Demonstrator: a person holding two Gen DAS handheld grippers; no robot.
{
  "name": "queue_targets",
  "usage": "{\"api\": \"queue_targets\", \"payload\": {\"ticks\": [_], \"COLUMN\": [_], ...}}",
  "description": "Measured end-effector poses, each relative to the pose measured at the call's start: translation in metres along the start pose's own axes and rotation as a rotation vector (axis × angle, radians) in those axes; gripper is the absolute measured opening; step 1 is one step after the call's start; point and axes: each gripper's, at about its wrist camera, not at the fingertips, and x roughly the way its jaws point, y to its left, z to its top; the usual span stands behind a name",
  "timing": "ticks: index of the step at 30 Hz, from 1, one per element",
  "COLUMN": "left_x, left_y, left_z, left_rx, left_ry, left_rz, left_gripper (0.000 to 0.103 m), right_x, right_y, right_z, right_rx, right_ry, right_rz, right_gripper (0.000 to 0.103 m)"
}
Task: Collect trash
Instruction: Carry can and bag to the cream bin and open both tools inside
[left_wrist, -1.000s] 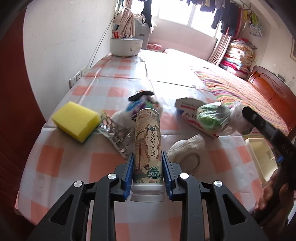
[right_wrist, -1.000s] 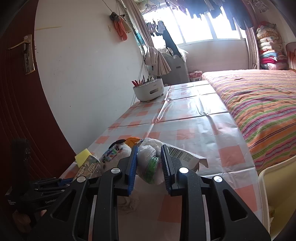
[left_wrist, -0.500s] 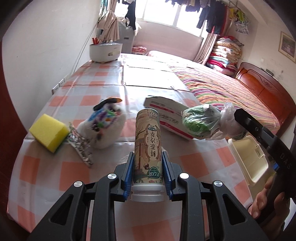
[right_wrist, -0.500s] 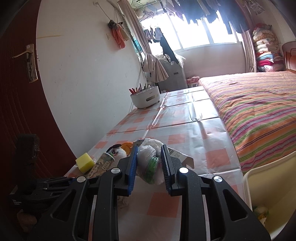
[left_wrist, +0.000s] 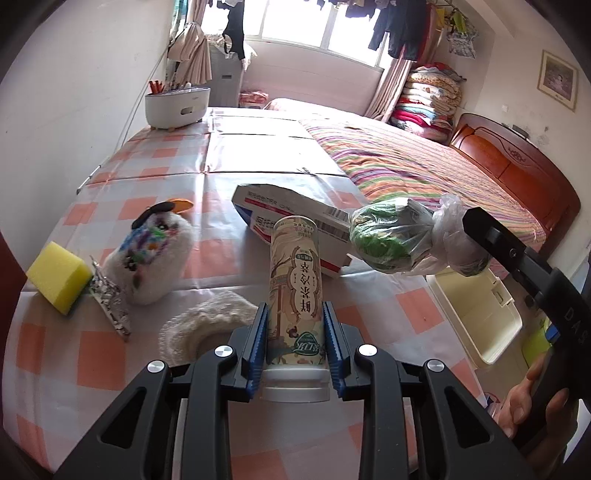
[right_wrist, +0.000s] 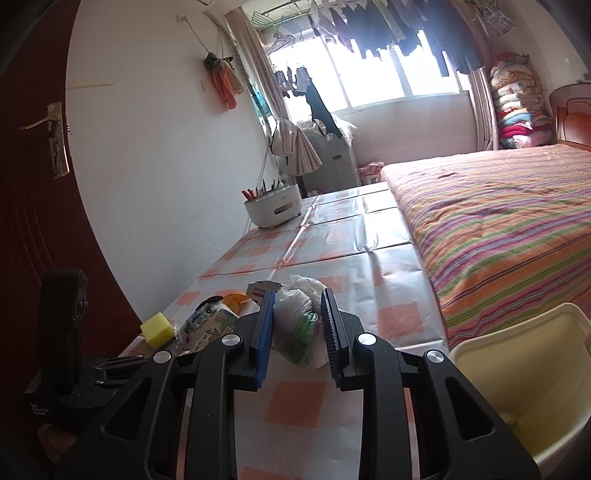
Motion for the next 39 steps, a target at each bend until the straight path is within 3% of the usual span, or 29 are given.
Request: {"api": "queue_targets", "payload": {"ticks": [22,39], "left_x": [0.019,0.042], "left_y": [-0.064,-0.121], "left_z": [0.002,0.001], "left_rx": [0.095,0.168], "left_ry": [0.018,0.060], "left_rz": [-0.091,-0.169], "left_gripper": [0.028,0.028], "right_x": [-0.040,-0.070], "right_y": [-0.055,-0.108], "right_z": [0.001,-0.006], "right_rx": [0.057,0.127], "right_ry": [-0.054,-0.065], "right_rz": [-0.112,-0.248], "right_gripper": [0.024,0.024]}}
